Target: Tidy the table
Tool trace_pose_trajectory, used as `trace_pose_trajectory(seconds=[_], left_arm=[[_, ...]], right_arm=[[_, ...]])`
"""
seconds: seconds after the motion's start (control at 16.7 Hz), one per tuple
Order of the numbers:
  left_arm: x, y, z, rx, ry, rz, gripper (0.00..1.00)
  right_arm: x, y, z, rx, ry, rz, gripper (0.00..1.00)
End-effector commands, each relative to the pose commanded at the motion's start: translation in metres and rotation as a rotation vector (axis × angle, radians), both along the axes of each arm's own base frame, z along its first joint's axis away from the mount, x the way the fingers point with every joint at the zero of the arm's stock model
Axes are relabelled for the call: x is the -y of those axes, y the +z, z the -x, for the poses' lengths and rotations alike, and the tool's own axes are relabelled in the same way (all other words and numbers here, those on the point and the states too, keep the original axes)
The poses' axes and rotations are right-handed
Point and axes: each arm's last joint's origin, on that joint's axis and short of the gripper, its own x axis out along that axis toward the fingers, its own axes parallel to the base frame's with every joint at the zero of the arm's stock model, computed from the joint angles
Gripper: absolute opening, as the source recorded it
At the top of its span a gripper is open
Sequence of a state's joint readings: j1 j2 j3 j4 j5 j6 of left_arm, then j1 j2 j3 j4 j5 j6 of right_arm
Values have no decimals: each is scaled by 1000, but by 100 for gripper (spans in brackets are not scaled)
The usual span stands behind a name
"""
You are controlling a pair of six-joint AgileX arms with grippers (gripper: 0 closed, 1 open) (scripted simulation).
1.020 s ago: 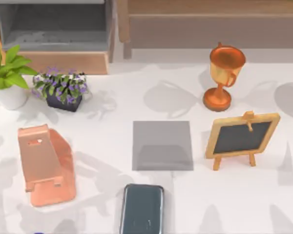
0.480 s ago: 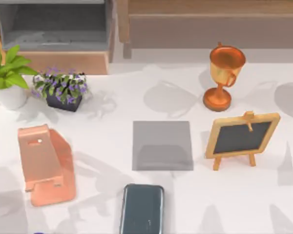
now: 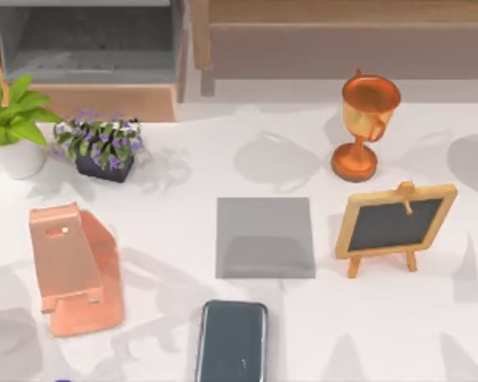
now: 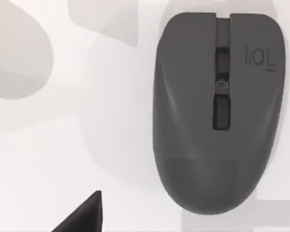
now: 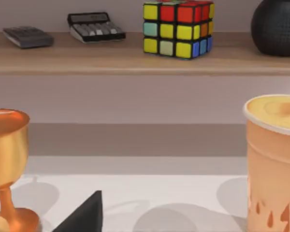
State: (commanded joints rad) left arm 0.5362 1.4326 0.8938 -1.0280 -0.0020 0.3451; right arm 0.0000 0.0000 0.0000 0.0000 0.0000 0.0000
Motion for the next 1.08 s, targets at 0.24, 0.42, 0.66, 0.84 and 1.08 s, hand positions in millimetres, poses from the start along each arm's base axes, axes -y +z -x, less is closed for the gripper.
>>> trace_pose_trajectory(seconds=[0.24, 0.42, 0.66, 0.84, 1.08], left_arm=[[-3, -33, -3, 3, 2, -1, 100], [-3, -65, -3, 10, 2, -6, 100], [-1, -86, 0, 1, 2, -1, 100], [-1, -86, 0, 1, 2, -1, 100], [-1, -86, 0, 1, 2, -1, 70]], right_arm=[[0, 0, 0, 0, 0, 0, 100], [0, 0, 0, 0, 0, 0, 100], [0, 0, 0, 0, 0, 0, 100], [0, 0, 0, 0, 0, 0, 100], [0, 0, 0, 0, 0, 0, 100]])
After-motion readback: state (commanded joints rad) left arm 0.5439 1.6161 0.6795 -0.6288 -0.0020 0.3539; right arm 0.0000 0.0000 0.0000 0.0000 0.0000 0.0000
